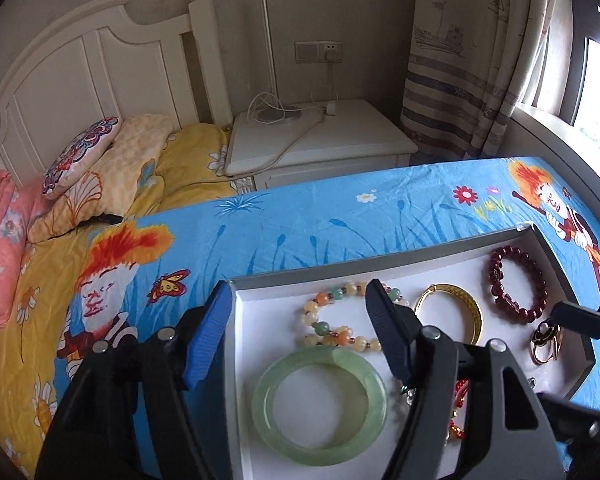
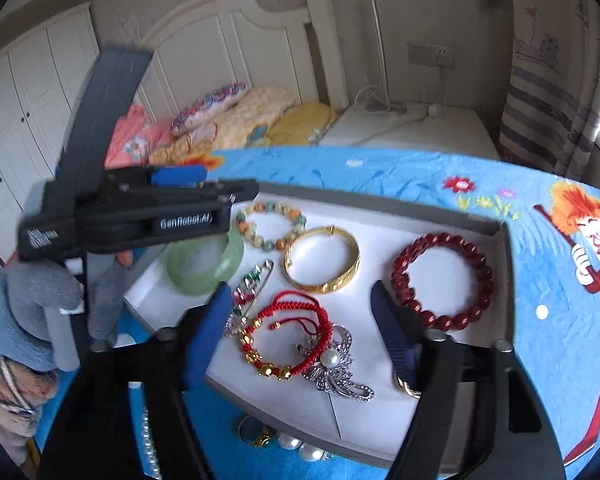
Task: Organize jewelry
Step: 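Place the red string bracelet in the tray with the right tool while the left tool places the bead bracelet, then open both tools and withdraw them from the tray, then grasp the pearl necklace with the right tool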
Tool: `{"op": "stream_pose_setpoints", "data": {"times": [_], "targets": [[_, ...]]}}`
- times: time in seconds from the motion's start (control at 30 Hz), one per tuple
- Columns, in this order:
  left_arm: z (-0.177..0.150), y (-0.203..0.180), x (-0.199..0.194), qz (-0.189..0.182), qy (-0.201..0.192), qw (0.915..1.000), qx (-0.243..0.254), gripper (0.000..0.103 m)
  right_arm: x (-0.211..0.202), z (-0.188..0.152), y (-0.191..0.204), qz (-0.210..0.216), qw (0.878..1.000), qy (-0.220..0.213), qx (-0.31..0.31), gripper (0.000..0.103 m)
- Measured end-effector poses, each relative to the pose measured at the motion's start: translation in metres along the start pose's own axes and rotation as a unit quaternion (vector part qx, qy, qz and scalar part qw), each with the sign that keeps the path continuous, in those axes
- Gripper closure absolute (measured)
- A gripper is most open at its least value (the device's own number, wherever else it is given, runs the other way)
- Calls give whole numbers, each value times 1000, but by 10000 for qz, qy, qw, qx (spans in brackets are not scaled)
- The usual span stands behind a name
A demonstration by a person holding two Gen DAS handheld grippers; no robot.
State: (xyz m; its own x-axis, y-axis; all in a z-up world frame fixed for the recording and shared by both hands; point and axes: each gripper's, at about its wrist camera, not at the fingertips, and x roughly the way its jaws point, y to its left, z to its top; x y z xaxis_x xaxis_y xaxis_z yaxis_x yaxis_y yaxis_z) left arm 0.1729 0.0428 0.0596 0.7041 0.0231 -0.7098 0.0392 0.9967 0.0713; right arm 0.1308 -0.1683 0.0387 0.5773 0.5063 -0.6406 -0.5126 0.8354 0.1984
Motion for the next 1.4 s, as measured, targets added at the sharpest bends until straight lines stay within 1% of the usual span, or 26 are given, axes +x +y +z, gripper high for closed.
{"op": "stream_pose_setpoints", "data": {"times": [0.03, 0.07, 0.1, 0.17, 0.23, 0.37, 0.5, 0.57, 0.7, 0.8, 0.83, 0.9, 0.93, 1.0, 1.1, 1.2, 1.4], "targets": [[-2, 3, -7, 81, -63, 9999, -48, 33, -8, 1, -1, -33, 10000, -70, -13, 33], [-6, 6, -15, 167, -129, 9997, -94, 26, -19, 2, -2, -52, 9999, -140, -19, 33], [-11, 8, -26, 271, -215, 9993, -119, 22, -33, 2, -5, -62, 9997, -233, -29, 33], [-23, 10, -47, 478, -391, 9980, -101, 9, -54, 1, -10, -114, 9991, -393, -74, 33], [-41, 9, -68, 610, -500, 9969, -25, 4, -77, -6, -17, -225, 9983, -523, -102, 33], [-83, 1, -97, 753, -459, 9961, 78, 3, -108, -32, -34, -435, 9969, -656, 41, 32], [-124, -12, -120, 587, -355, 9976, 63, 3, -124, -70, -48, -475, 9962, -617, 386, 32], [-140, -17, -128, 464, -326, 9984, -23, 3, -131, -88, -52, -452, 9961, -567, 500, 32], [-175, -19, -140, 161, -169, 9989, -399, 3, -140, -112, -45, -411, 9974, -444, 387, 32], [-195, -17, -135, 68, 52, 9983, -577, 3, -140, -122, -29, -290, 9990, -301, 127, 32], [-197, -16, -135, 42, 109, 9979, -630, 3, -138, -125, -23, -255, 9994, -242, 31, 32], [-200, -12, -138, 33, 6, 9971, -762, 3, -131, -128, -7, -136, 9996, -117, -216, 32], [-200, -10, -136, 28, 36, 9969, -790, 3, -128, -130, 1, -81, 9993, -63, -357, 32], [-200, -10, -129, -31, 225, 9966, -794, 3, -121, -131, 20, 60, 9979, 55, -640, 32], [-199, -10, -126, 49, 313, 9965, -780, 3, -109, -136, 39, 224, 9952, 234, -920, 32], [-198, -10, -124, 8, 360, 9965, -758, 3, -96, -141, 49, 110, 9930, 449, -1090, 32], [-197, -9, -121, 14, 415, 9961, -775, 3, -94, -142, 53, 65, 9917, 504, -1178, 32]]}}
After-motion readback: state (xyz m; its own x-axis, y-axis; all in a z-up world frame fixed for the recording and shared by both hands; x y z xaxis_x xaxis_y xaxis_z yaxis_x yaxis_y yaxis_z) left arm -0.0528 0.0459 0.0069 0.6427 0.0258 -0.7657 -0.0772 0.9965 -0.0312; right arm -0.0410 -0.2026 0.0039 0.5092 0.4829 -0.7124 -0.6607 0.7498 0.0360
